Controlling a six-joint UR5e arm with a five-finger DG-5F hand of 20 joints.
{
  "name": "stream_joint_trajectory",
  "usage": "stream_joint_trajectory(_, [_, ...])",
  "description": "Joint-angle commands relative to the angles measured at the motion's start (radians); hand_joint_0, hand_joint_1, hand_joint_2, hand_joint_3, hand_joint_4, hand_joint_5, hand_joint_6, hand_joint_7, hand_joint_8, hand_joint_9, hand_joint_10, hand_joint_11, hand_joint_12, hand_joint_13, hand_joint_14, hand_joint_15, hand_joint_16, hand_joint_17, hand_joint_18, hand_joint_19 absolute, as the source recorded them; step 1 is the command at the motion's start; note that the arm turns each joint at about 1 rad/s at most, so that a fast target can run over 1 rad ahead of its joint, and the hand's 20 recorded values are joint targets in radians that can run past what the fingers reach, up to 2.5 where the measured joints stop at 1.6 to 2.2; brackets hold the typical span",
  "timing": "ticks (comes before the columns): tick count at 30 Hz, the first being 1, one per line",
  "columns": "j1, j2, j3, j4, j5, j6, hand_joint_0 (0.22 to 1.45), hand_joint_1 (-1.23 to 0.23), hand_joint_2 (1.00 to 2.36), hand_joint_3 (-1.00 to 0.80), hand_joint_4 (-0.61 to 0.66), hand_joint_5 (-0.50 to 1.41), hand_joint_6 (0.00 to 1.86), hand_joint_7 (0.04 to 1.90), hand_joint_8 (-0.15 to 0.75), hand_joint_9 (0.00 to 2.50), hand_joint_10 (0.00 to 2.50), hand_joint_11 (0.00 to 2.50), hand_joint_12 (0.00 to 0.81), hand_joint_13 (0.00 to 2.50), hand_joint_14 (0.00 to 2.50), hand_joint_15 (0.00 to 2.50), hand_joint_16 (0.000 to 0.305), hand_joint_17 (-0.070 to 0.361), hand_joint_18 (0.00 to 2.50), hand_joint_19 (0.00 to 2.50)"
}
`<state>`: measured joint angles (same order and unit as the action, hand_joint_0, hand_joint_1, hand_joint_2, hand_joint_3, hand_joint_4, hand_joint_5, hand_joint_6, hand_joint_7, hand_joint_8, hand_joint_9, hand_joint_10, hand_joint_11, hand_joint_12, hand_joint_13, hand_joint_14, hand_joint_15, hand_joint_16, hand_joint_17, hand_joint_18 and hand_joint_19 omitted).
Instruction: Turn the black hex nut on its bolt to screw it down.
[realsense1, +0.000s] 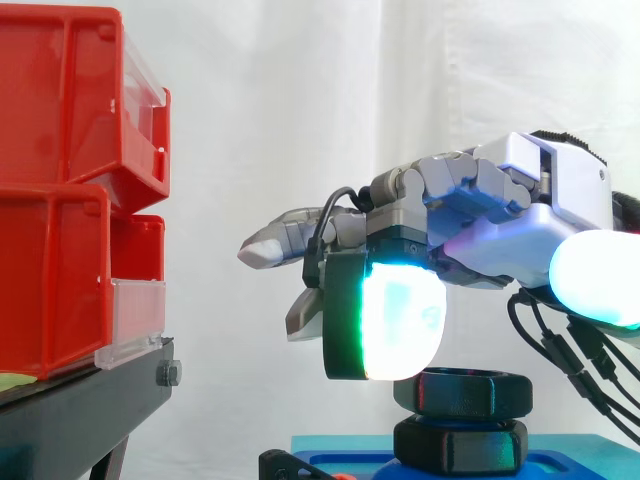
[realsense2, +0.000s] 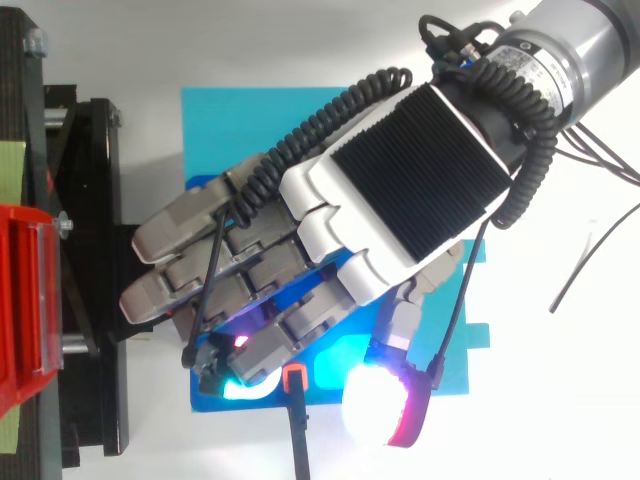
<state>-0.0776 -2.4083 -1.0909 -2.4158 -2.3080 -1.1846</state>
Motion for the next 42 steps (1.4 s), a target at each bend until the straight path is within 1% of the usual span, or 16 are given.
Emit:
stream_joint_trajectory(1, [0.004, 0.000, 0.000, 0.007, 0.004, 0.000, 0.45, -0.39, 1.00, -0.50, 0.13, -0.17, 0.66, 1.03, 0.200, 0.68, 0.01, 0.34, 0.106, 0.37, 0.01, 0.15, 0.012, 0.028, 0.00, 0.38])
stream_joint_trajectory(3, [0.010, 0.000, 0.000, 0.015, 0.016, 0.005, 0.45, -0.39, 1.00, -0.50, 0.12, -0.17, 0.66, 1.04, 0.199, 0.68, 0.01, 0.35, 0.107, 0.37, 0.01, 0.15, 0.012, 0.028, 0.00, 0.38])
stream_joint_trajectory(4, [0.013, 0.000, 0.000, 0.029, 0.028, 0.005, 0.45, -0.39, 1.00, -0.50, 0.12, -0.17, 0.66, 1.04, 0.200, 0.68, 0.01, 0.35, 0.107, 0.37, 0.01, 0.15, 0.012, 0.027, 0.00, 0.37])
stream_joint_trajectory(5, [0.013, 0.000, 0.000, 0.029, 0.028, 0.005, 0.45, -0.39, 1.00, -0.50, 0.12, -0.17, 0.66, 1.04, 0.200, 0.68, 0.01, 0.35, 0.107, 0.37, 0.01, 0.15, 0.012, 0.028, 0.00, 0.38])
stream_joint_trajectory(7, [0.021, -0.003, -0.001, 0.046, 0.038, 0.003, 0.45, -0.39, 1.00, -0.50, 0.12, -0.17, 0.65, 1.04, 0.200, 0.68, 0.01, 0.35, 0.107, 0.37, 0.00, 0.15, 0.012, 0.028, 0.00, 0.37])
stream_joint_trajectory(8, [0.022, -0.014, -0.001, 0.049, 0.041, 0.005, 0.45, -0.39, 1.00, -0.50, 0.12, -0.16, 0.65, 1.04, 0.200, 0.68, 0.01, 0.35, 0.107, 0.36, 0.01, 0.15, 0.012, 0.028, 0.00, 0.37])
stream_joint_trajectory(10, [0.024, -0.015, 0.000, 0.053, 0.042, 0.003, 0.45, -0.39, 1.00, -0.50, 0.12, -0.16, 0.65, 1.04, 0.201, 0.68, 0.01, 0.36, 0.106, 0.36, 0.01, 0.15, 0.012, 0.028, 0.00, 0.37])
stream_joint_trajectory(15, [0.024, -0.017, 0.000, 0.030, 0.038, 0.003, 0.45, -0.39, 1.00, -0.50, 0.12, -0.16, 0.65, 1.05, 0.201, 0.68, 0.01, 0.35, 0.105, 0.37, 0.01, 0.15, 0.012, 0.028, 0.00, 0.38])
stream_joint_trajectory(19, [0.016, -0.017, -0.001, 0.026, 0.036, 0.002, 0.45, -0.39, 1.00, -0.50, 0.12, -0.16, 0.64, 1.06, 0.201, 0.68, 0.01, 0.35, 0.106, 0.37, 0.01, 0.15, 0.012, 0.028, 0.00, 0.38])
stream_joint_trajectory(20, [0.015, -0.023, -0.001, 0.026, 0.036, 0.002, 0.45, -0.39, 1.00, -0.50, 0.12, -0.16, 0.64, 1.06, 0.202, 0.68, 0.01, 0.35, 0.106, 0.37, 0.01, 0.15, 0.012, 0.028, 0.00, 0.38])
stream_joint_trajectory(22, [0.015, -0.025, -0.001, 0.026, 0.036, 0.003, 0.45, -0.39, 1.00, -0.50, 0.12, -0.16, 0.64, 1.06, 0.200, 0.68, 0.01, 0.34, 0.105, 0.36, 0.01, 0.15, 0.012, 0.028, 0.00, 0.38])
stream_joint_trajectory(24, [0.021, -0.038, -0.001, 0.035, 0.038, 0.003, 0.45, -0.39, 1.00, -0.50, 0.12, -0.16, 0.64, 1.06, 0.200, 0.68, 0.01, 0.36, 0.105, 0.36, 0.01, 0.16, 0.012, 0.027, 0.00, 0.38])
stream_joint_trajectory(28, [0.021, -0.043, -0.001, 0.058, 0.036, 0.008, 0.45, -0.39, 1.00, -0.50, 0.13, -0.16, 0.64, 1.06, 0.199, 0.68, 0.01, 0.35, 0.106, 0.37, 0.01, 0.14, 0.012, 0.028, 0.00, 0.38])
stream_joint_trajectory(33, [0.030, -0.043, -0.001, 0.067, 0.036, 0.011, 0.45, -0.39, 1.00, -0.50, 0.12, -0.16, 0.64, 1.06, 0.197, 0.68, 0.01, 0.35, 0.105, 0.37, 0.01, 0.15, 0.012, 0.027, 0.00, 0.38])
stream_joint_trajectory(36, [0.029, -0.043, -0.001, 0.072, 0.033, 0.022, 0.45, -0.39, 1.00, -0.50, 0.13, -0.16, 0.64, 1.07, 0.199, 0.68, 0.01, 0.35, 0.105, 0.37, 0.01, 0.15, 0.012, 0.027, 0.00, 0.38])
stream_joint_trajectory(42, [0.027, -0.043, -0.001, 0.067, 0.027, 0.022, 0.45, -0.39, 1.00, -0.50, 0.13, -0.16, 0.64, 1.07, 0.198, 0.68, 0.01, 0.35, 0.102, 0.37, 0.01, 0.15, 0.012, 0.027, 0.00, 0.37])
